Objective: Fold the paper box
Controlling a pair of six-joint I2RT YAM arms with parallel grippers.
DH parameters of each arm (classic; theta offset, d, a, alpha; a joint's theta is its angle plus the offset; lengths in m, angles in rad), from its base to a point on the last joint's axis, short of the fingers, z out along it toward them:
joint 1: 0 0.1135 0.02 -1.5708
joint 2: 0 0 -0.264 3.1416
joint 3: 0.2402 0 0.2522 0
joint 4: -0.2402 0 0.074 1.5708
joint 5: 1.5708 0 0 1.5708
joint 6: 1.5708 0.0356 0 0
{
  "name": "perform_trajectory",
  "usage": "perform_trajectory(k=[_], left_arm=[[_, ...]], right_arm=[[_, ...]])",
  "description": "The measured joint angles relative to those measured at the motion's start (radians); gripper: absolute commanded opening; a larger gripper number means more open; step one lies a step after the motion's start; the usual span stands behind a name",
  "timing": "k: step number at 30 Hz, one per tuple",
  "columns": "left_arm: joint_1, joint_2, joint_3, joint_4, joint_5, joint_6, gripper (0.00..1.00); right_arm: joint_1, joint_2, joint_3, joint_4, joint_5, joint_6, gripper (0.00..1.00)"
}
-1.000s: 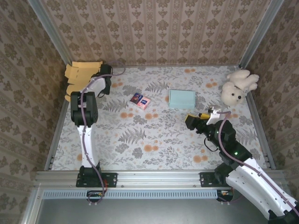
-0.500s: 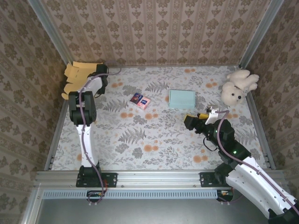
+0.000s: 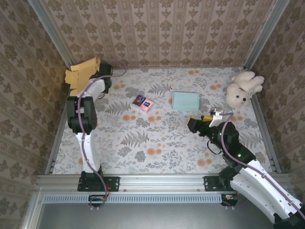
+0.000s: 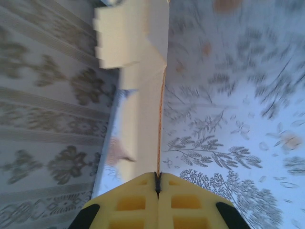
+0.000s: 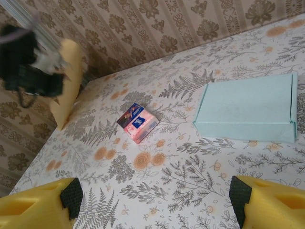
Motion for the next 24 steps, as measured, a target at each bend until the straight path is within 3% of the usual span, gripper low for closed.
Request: perform_trajectory(k=[5, 15, 19, 24], left_arm=[[-0.106, -0.361, -0.111, 0.0, 0.003, -0.15, 0.0], [-0.493, -0.969, -0.463, -0.151, 0.01, -0.383, 0.0], [-0.683, -1.098, -0.566, -0.205, 0.027, -0.483, 0.0], [-0.966, -1.083, -0.603, -0.223, -0.031, -0.585, 0.0]], right_arm=[[0.0, 0.004, 0.0, -0.001, 0.0, 0.0, 0.84], [0.0, -0.015, 0.002, -0.037, -0.002, 0.054, 0.84], [0.0, -0.06, 0.014, -0.086, -0.019, 0.087, 0.84], [0.0, -0.134, 0.041, -0.178, -0.037, 0.106, 0.84]])
